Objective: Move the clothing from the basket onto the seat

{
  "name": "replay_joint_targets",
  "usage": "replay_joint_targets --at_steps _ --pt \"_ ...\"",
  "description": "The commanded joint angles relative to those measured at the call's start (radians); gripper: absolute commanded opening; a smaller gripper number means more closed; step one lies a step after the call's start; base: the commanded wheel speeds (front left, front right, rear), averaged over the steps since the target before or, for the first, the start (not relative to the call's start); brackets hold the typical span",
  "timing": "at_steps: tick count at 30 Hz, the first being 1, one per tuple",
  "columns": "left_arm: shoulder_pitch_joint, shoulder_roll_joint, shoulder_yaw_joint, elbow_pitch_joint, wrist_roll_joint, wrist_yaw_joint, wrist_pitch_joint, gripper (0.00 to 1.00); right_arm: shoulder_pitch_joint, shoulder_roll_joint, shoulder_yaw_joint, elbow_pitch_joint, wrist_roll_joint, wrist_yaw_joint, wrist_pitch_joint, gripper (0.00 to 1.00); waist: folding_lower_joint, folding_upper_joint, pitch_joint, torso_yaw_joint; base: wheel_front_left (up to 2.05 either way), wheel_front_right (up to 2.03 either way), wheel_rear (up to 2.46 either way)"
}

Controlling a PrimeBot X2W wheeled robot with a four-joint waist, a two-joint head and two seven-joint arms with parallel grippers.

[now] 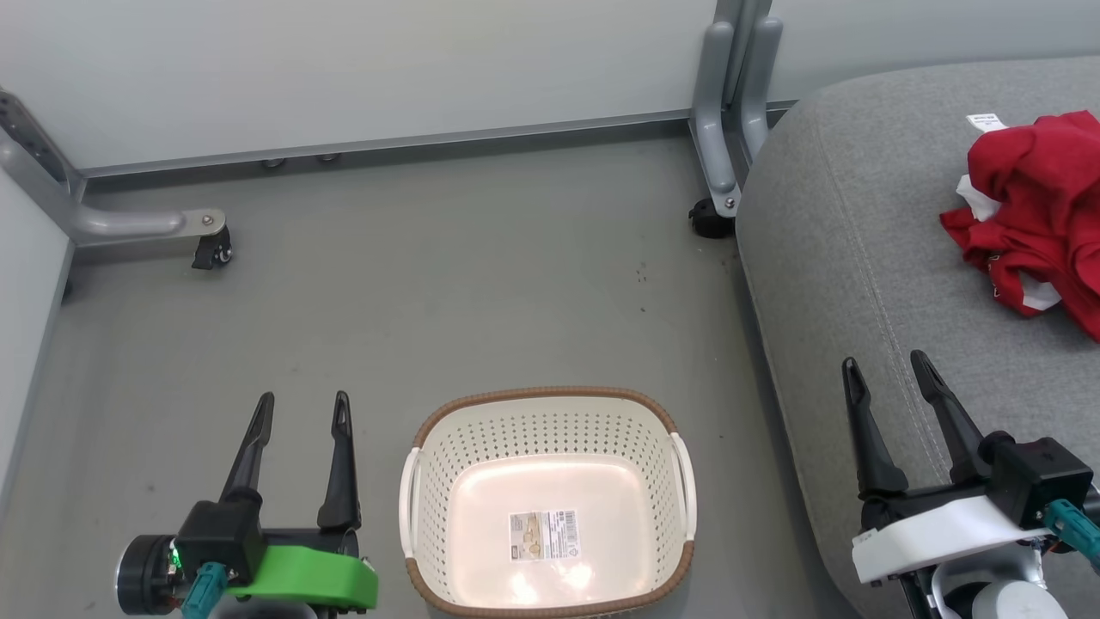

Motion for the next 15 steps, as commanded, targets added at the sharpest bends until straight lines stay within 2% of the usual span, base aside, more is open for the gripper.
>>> replay_joint_targets --at_steps 1,15 --pt "0.017 -0.003 0.007 0.004 0.009 -0.004 0.0 1.0 0.019 0.0 0.0 -0.006 -0.007 0.0 0.004 1.0 0.0001 0.0 -0.004 -0.001 0.0 0.0 0.0" --pt "0.015 -0.018 0.027 0.045 0.032 -0.03 0.0 1.0 0.021 0.005 0.004 -0.012 -0.002 0.0 0.006 1.0 0.0001 0.0 -0.01 0.006 0.0 0.0 0.0"
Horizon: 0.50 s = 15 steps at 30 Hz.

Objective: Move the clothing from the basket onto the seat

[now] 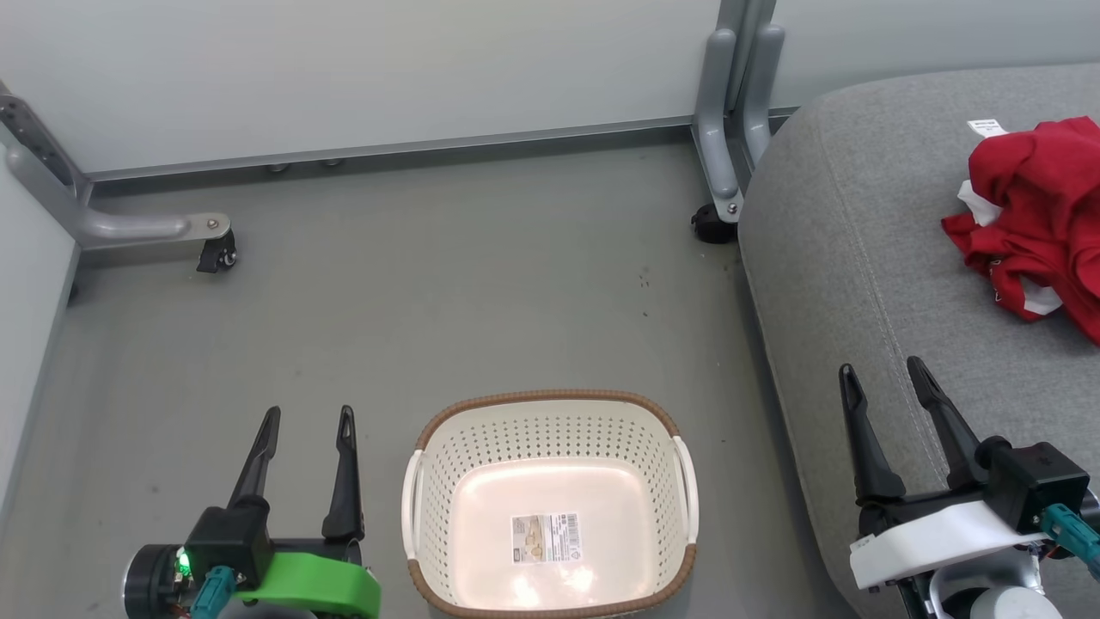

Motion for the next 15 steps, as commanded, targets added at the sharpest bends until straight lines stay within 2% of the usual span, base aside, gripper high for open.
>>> replay_joint_targets --at_steps 1,7,8,10,15 --pt "0.005 0.001 0.004 0.005 0.004 -0.005 0.0 1.0 0.007 -0.002 0.0 -0.004 -0.001 0.0 -0.003 1.0 0.0001 0.0 0.0 0.001 0.0 0.0 0.0" --pt "-0.004 -0.003 0.007 0.001 0.016 -0.006 0.0 1.0 0.003 -0.007 -0.002 -0.003 0.001 0.0 0.002 1.0 0.0001 0.0 0.002 0.003 0.0 0.0 0.0" --pt "0.0 -0.004 0.002 0.003 0.011 -0.001 0.0 0.0 0.001 -0.001 0.0 0.003 0.001 0.0 0.0 0.0 0.0001 0.0 0.002 0.003 0.0 0.0 0.0" --pt "0.002 -0.006 -0.001 0.016 0.003 -0.002 0.001 0.0 0.003 0.003 0.003 0.017 0.008 0.0 0.0 0.0 0.0001 0.0 0.002 0.003 0.0 0.0 0.0" --pt "-0.004 -0.004 0.009 0.018 -0.104 -0.008 0.023 0.0 -0.004 -0.001 0.001 0.032 0.115 0.0 0.009 0.0 0.0001 0.0 -0.001 0.004 0.0 0.0 0.0"
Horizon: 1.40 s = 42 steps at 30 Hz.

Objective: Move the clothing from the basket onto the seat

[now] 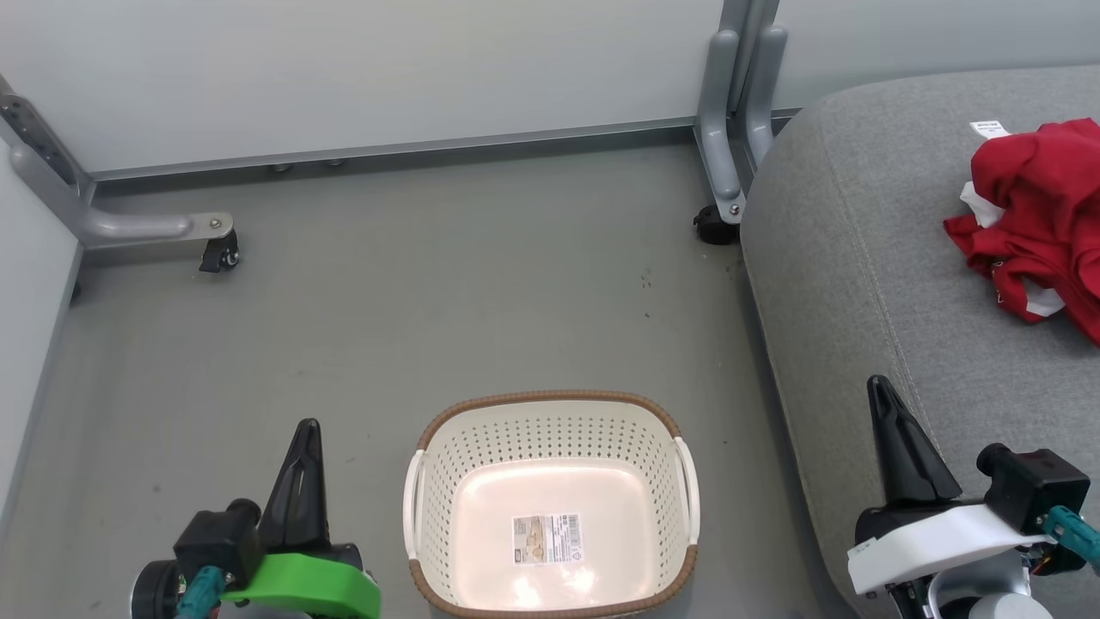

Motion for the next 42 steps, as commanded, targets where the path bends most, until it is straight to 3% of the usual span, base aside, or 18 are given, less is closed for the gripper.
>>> replay_joint_targets --at_steps 1,19,42 --pt "-0.009 0.005 0.01 -0.012 -0.054 -0.008 0.01 0.0 -0.012 -0.008 -0.002 -0.004 0.052 0.0 0.006 0.0 0.0 0.0 -0.001 0.0 0.0 0.0 0.0" --pt "-0.041 0.014 0.046 0.014 -0.386 -0.029 0.084 0.0 -0.06 -0.019 -0.01 0.071 0.382 0.0 0.044 0.0 0.0 0.0 -0.012 0.003 0.0 0.0 0.0" --pt "-0.068 0.019 0.087 0.031 -0.715 -0.051 0.163 0.0 -0.101 -0.022 -0.027 0.141 0.705 0.0 0.089 0.0 0.0 0.0 -0.026 0.006 0.0 0.0 0.0"
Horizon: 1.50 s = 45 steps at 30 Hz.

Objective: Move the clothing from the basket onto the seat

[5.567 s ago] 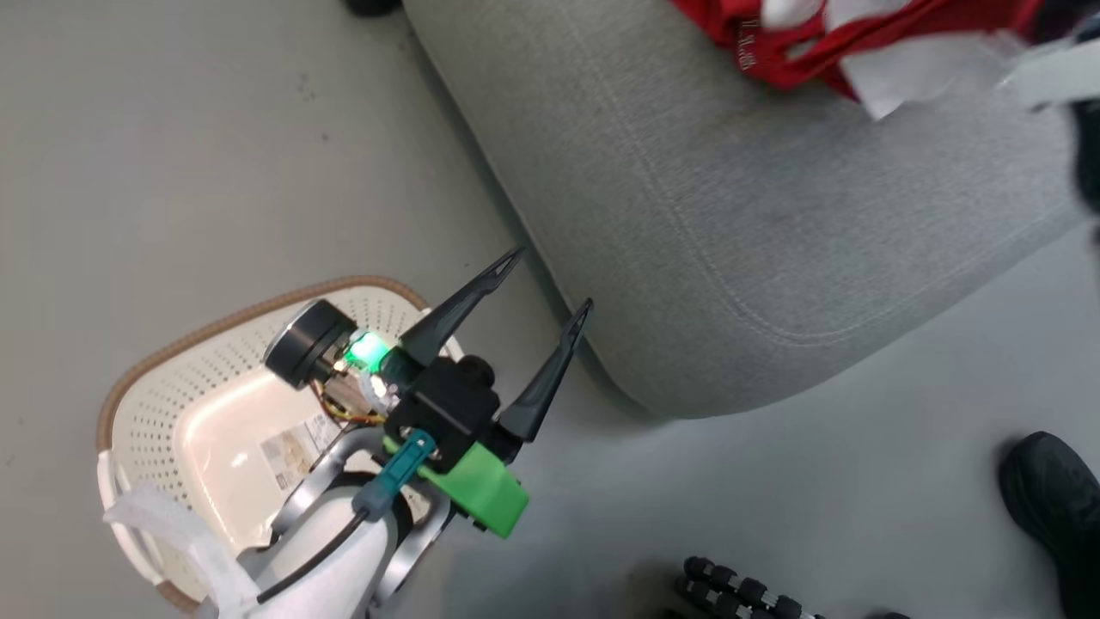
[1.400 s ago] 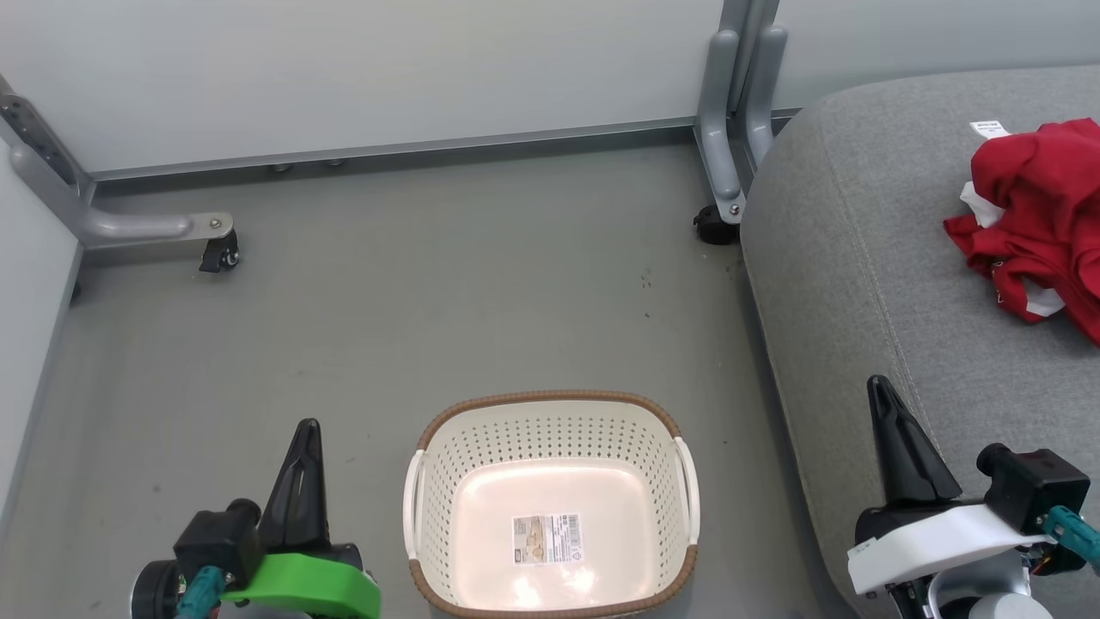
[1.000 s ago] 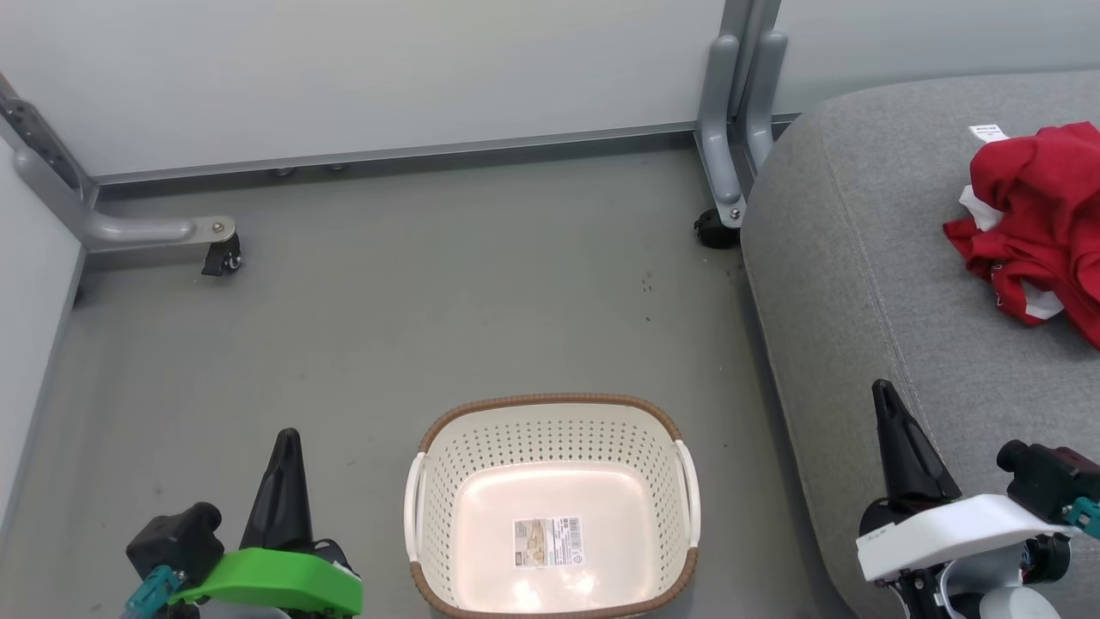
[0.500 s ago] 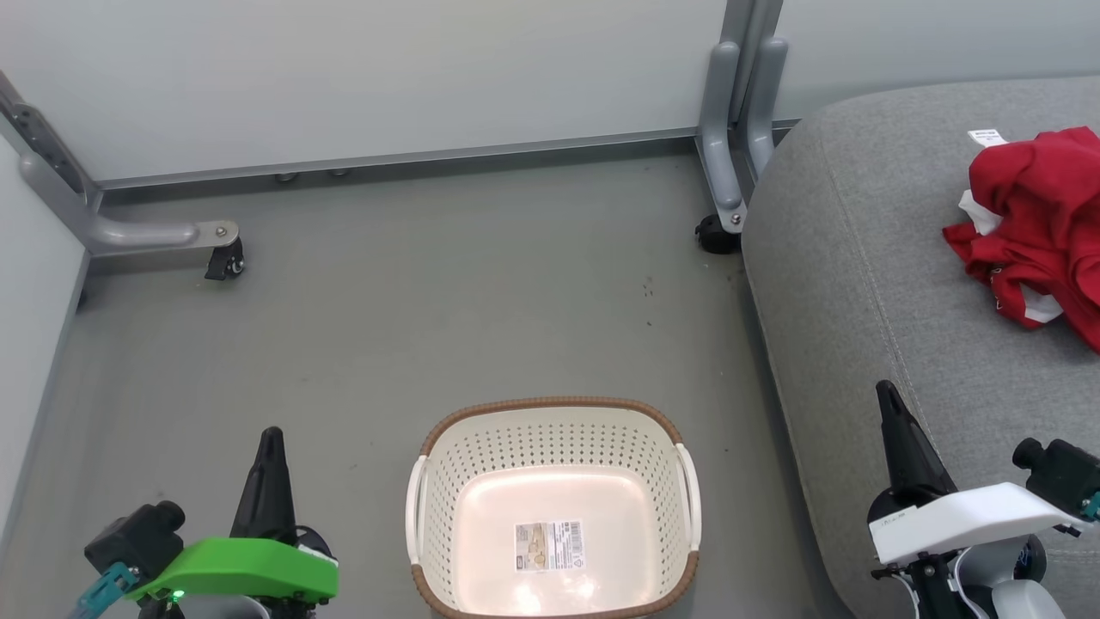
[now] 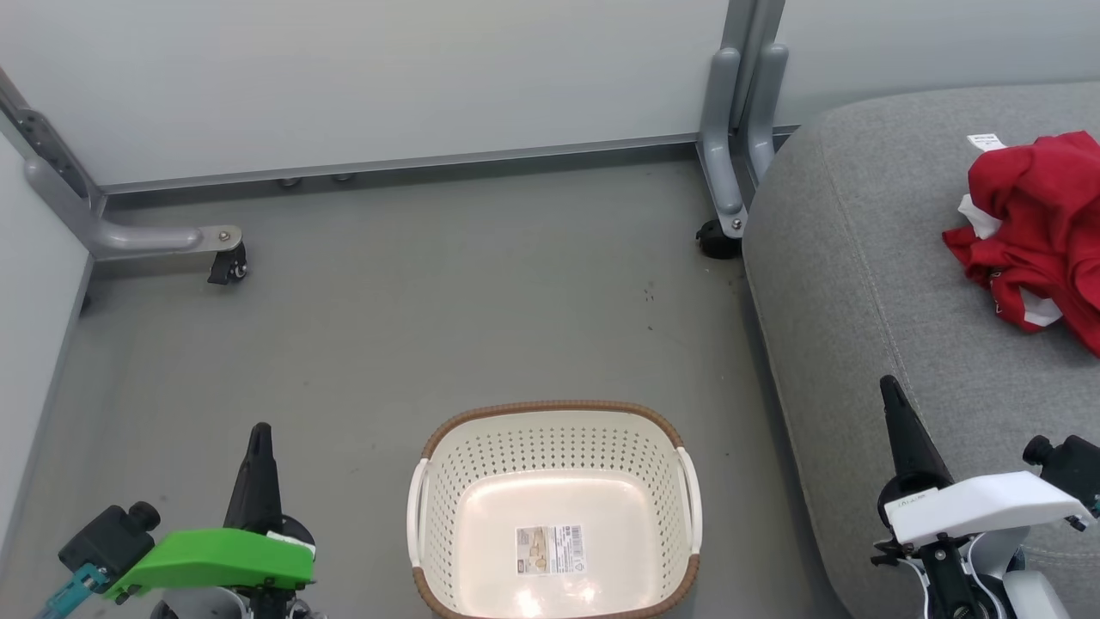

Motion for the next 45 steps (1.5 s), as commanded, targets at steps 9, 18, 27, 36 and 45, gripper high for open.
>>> replay_joint_targets --at_steps 9,18,27,36,45 --pt "-0.037 0.012 0.02 0.0 -0.132 -0.013 0.032 0.0 -0.035 -0.007 -0.012 0.018 0.126 0.0 0.021 0.0 0.0 0.0 -0.006 0.001 0.0 0.0 0.0" --pt "-0.044 0.012 0.035 0.006 -0.23 -0.02 0.058 0.0 -0.048 -0.005 -0.021 0.04 0.223 0.0 0.038 0.0 0.0 0.0 -0.011 0.003 0.0 0.0 0.0" --pt "-0.053 0.011 0.048 0.011 -0.321 -0.025 0.08 0.0 -0.058 -0.003 -0.029 0.061 0.31 0.0 0.053 0.0 0.0 0.0 -0.017 0.004 0.0 0.0 0.0" --pt "-0.059 0.011 0.062 0.017 -0.406 -0.032 0.104 0.0 -0.071 0.0 -0.037 0.08 0.391 0.0 0.068 0.0 0.0 0.0 -0.022 0.005 0.0 0.0 0.0" --pt "-0.066 0.01 0.073 0.022 -0.484 -0.036 0.125 0.0 -0.079 0.002 -0.046 0.098 0.467 0.0 0.083 0.0 0.0 0.0 -0.028 0.007 0.0 0.0 0.0"
